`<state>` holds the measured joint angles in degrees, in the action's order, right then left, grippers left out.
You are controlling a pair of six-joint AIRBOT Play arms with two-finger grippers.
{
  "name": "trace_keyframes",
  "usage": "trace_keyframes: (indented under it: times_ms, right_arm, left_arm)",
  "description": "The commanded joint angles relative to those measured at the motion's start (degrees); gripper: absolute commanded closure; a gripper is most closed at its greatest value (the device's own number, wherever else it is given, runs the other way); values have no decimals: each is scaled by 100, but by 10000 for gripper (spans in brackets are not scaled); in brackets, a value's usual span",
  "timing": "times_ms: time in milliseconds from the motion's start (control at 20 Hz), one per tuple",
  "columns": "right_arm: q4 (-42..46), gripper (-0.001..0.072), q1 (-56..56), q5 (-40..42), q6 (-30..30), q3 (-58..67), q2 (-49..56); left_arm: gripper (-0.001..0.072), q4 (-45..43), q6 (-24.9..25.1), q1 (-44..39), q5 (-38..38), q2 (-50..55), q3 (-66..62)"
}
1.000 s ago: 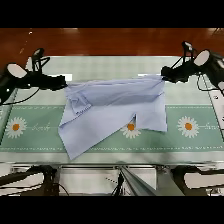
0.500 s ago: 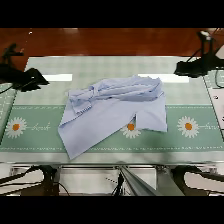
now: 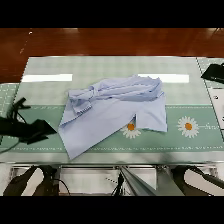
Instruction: Fold the shirts.
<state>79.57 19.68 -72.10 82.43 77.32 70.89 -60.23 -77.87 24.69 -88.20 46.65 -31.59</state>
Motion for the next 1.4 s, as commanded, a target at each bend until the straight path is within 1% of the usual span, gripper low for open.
trace_keyframes:
  times_ms: [0, 200, 450, 550, 700, 900, 1050, 1150, 1200, 1250, 1300, 1350]
  right_arm:
    - [-188, 99, 120, -341, -74, -568, -52]
    - [-267, 99, 120, -286, -181, -1047, -52]
    - [-258, 99, 120, 39, -197, -1097, -52]
    - [-256, 99, 120, 103, -219, -1097, -52]
    - [-249, 98, 120, 192, -236, -1097, -52]
    - [-157, 99, 122, 223, -278, -1095, -52]
    - [-103, 98, 120, 214, -278, -1095, -52]
    - [-103, 99, 120, 199, -278, -1097, -52]
    - [-103, 99, 120, 199, -278, -1095, -52]
    - [-105, 99, 120, 201, -278, -1097, -52]
    - [-103, 99, 122, 203, -280, -1095, -52]
    - [-101, 99, 122, 216, -280, -1097, -52]
  left_arm:
    - [93, 221, 197, 59, 192, -636, 876]
    - [93, 216, 173, 63, 214, -354, 883]
    - [93, 264, 157, 31, 278, 411, 901]
    - [93, 264, 153, -146, 404, 782, 901]
    - [95, 262, 57, -693, 863, 1298, 905]
    - [95, 337, -232, -1563, 1644, 1939, 905]
    - [104, 741, -442, -2000, 2424, 2354, 898]
    - [126, 1130, -496, -2055, 2846, 2474, 898]
    - [286, 1272, -496, -2052, 2988, 2485, 894]
    - [514, 1292, -496, -2052, 3069, 2483, 876]
    - [616, 1290, -492, -2052, 3084, 2483, 855]
    - [683, 1287, -487, -2028, 3069, 2483, 835]
